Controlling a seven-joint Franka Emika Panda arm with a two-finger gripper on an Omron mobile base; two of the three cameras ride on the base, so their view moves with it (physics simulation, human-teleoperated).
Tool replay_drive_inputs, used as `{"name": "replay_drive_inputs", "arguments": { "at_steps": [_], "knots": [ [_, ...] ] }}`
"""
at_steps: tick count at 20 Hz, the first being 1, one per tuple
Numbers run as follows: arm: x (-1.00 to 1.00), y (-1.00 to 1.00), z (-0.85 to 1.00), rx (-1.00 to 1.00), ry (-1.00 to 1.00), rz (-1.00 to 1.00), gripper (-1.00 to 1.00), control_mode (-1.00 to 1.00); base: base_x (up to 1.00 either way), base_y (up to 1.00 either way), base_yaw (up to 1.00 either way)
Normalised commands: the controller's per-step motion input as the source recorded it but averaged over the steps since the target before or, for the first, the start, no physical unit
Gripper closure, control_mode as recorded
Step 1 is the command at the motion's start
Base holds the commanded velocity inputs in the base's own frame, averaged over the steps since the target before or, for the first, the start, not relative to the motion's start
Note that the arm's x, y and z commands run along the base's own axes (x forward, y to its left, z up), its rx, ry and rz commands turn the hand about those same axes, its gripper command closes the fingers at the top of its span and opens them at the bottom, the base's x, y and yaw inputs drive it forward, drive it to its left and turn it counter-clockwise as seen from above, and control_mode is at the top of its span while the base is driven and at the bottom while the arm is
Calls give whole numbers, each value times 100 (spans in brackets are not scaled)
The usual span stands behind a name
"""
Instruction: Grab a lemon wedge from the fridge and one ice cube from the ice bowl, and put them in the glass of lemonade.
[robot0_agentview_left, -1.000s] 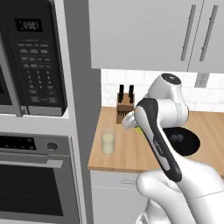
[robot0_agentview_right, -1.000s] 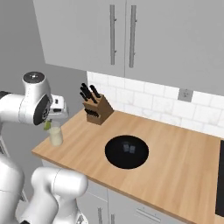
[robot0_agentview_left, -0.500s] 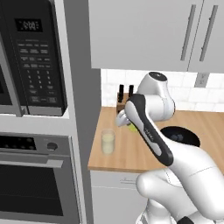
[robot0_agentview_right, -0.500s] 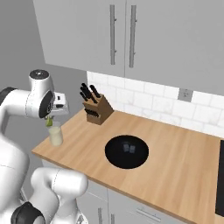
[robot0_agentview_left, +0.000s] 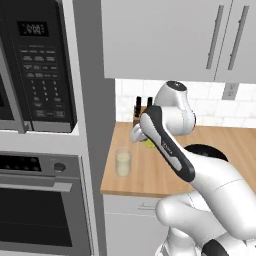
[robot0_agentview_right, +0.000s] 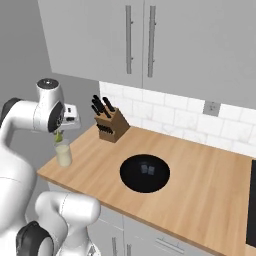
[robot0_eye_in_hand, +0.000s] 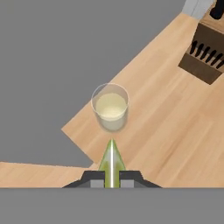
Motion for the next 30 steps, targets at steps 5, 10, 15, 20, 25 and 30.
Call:
{"name": "replay_drive_inputs", "arguments": {
  "at_steps": [5, 10, 15, 20, 25, 30],
  "knots": [
    [41, 20, 0, -1, 0, 0, 100, -100, 0, 0, 0],
    [26, 8, 4, -3, 0, 2, 100, -100, 0, 0, 0],
    [15, 19, 13, -20, 6, 12, 100, -100, 0, 0, 0],
    [12, 10, 1, -9, 3, 5, 100, -100, 0, 0, 0],
    [16, 5, -15, 2, -1, 0, 100, -100, 0, 0, 0],
    [18, 6, -44, 7, 0, 1, 100, -100, 0, 0, 0]
  ]
}}
